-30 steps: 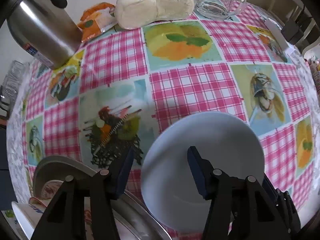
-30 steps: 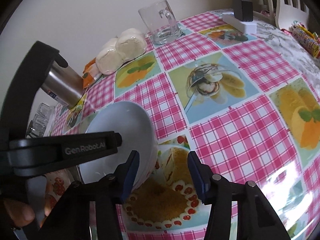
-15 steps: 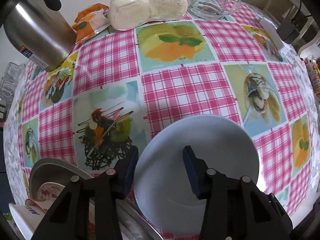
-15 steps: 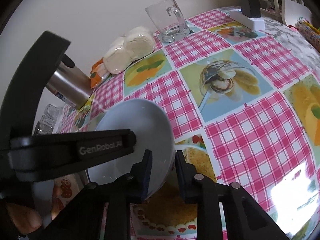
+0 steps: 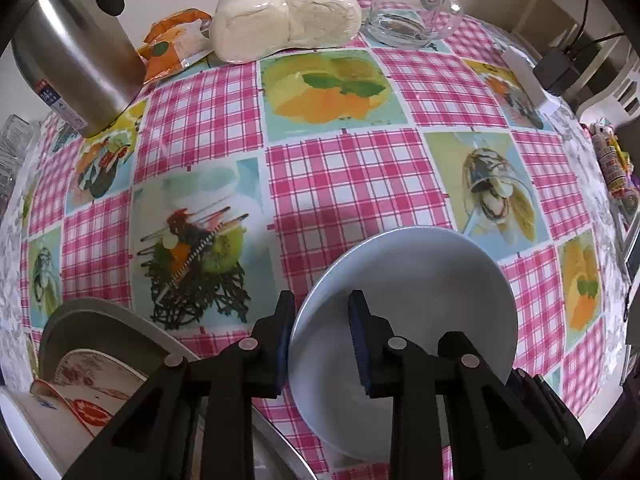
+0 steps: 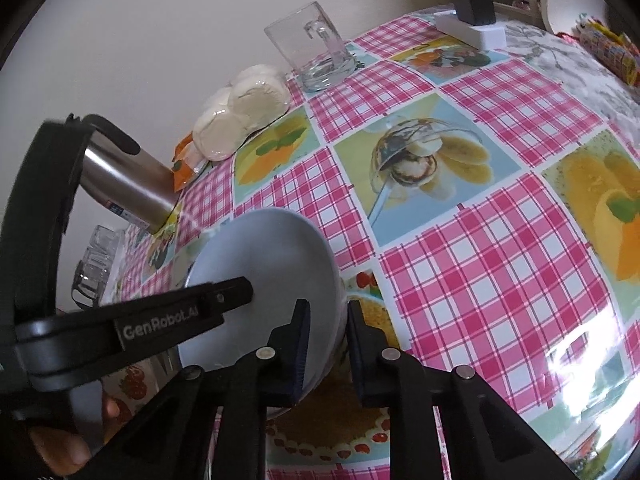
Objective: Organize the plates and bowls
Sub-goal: 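Close the right tool on the round bowl rim beside the left tool, then lift the round bowl with both tools and carry it over the basin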
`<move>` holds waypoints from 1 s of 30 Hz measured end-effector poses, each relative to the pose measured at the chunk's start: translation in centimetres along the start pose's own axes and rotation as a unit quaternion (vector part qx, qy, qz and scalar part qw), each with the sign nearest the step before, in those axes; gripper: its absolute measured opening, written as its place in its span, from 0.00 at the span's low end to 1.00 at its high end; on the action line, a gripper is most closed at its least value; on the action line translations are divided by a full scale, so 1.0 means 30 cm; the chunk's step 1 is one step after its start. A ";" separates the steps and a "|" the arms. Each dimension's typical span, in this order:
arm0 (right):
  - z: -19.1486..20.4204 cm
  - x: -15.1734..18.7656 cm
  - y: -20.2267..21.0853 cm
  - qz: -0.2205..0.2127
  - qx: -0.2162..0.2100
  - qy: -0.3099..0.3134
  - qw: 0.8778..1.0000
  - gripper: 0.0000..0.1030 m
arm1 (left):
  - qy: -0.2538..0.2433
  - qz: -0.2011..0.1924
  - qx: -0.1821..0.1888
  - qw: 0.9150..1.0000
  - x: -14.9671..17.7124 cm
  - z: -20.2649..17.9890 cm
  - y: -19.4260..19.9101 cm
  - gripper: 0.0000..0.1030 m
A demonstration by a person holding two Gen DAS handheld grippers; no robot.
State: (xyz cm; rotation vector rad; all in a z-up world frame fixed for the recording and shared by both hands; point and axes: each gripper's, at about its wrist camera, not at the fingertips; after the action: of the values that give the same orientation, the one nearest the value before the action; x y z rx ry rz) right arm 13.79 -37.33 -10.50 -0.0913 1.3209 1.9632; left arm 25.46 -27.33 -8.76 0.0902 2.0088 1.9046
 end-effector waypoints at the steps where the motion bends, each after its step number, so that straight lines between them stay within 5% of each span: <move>1: -0.003 0.000 0.005 -0.001 0.000 -0.001 1.000 0.19 | 0.003 -0.001 0.004 1.000 0.004 0.002 0.002 0.27; 11: 0.051 -0.027 0.133 -0.035 -0.006 0.024 0.999 0.19 | 0.040 -0.066 0.062 0.995 0.064 0.061 0.191 0.27; 30: 0.349 0.036 0.363 -0.080 -0.031 0.123 0.989 0.19 | 0.107 -0.193 0.091 0.971 0.250 0.258 0.520 0.27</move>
State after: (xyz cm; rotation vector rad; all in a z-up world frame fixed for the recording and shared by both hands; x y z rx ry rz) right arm 9.80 -30.13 2.23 -0.4696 1.3624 1.9004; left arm 17.68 -16.43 4.65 -0.4452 2.1446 1.5376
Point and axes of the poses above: each gripper's, at about its wrist camera, not at the fingertips, and y roughly against the way its jaws point, z to its left, x to its underside, and after that the axes turned 6 degrees about y, right-handed
